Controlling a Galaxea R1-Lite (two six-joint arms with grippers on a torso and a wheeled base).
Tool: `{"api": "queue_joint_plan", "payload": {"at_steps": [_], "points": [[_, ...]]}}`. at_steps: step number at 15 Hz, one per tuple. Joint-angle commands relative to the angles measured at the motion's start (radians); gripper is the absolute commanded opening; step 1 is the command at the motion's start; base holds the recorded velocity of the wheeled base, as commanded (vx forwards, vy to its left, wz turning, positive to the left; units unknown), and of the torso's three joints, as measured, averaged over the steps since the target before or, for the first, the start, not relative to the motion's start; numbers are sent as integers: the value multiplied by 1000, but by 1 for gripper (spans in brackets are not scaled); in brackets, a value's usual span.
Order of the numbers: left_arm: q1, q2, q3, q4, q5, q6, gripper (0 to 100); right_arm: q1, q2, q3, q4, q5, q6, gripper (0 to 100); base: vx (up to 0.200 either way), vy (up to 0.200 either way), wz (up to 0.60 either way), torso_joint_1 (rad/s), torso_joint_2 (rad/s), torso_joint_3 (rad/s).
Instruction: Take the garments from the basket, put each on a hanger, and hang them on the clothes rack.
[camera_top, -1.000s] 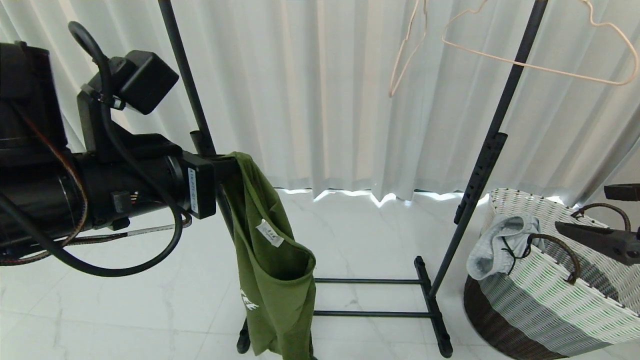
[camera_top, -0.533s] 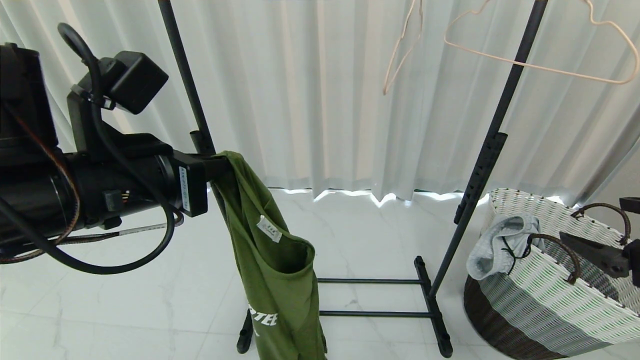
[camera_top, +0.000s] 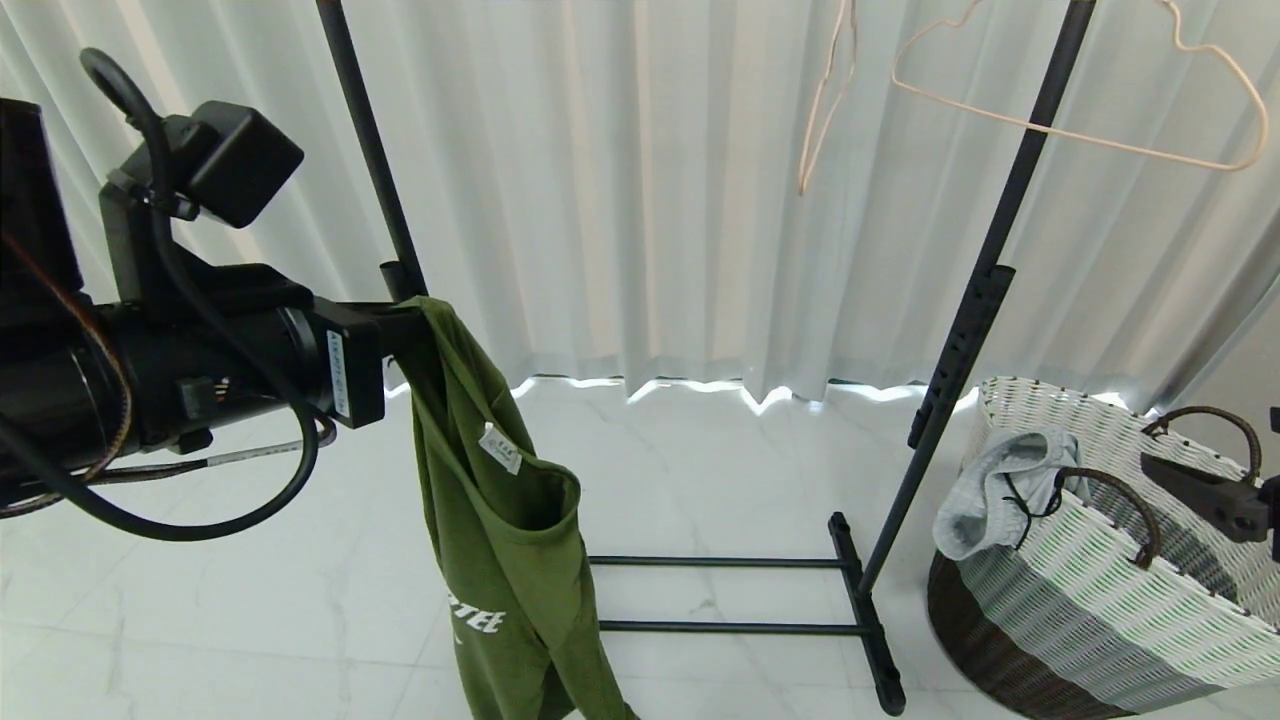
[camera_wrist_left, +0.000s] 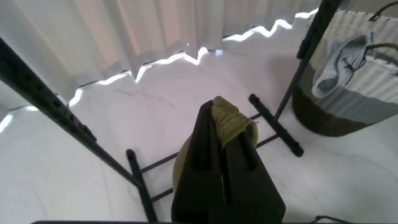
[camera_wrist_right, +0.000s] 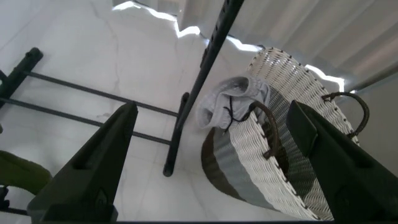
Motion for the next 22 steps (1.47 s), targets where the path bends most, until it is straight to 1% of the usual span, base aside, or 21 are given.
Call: {"api": "queue_joint_plan", "payload": {"at_steps": [1,4,7,9,13,17,22], "points": [[7,-5,7,-1,-1,8,0,-2,0,-2,-1,1,0,100,0,0,0,32,-149,-119],[7,-15,18,-1,-1,11,0,-2,0,-6,-1,2,0,100,0,0,0,46,-232,-248],[7,-18,21,-6,-2,11,0,-2,-3,-8,-1,1,0,100,0,0,0,181,-496,-300],[7,-19,23,-27,-2,12,0,-2,-3,-8,-1,1,-1,100,0,0,0,154,-493,-288],[7,-27,24,-38,-2,17,0,-2,-3,-17,-1,1,-1,100,0,0,0,181,-470,-282],[17,-38,36,-38,-2,61,0,-1,-3,-22,-1,-1,-1,100,0,0,0,200,-474,-281],[32,-39,35,-38,-2,61,0,-2,-2,-26,-1,-1,-1,100,0,0,0,218,-496,-278]]}}
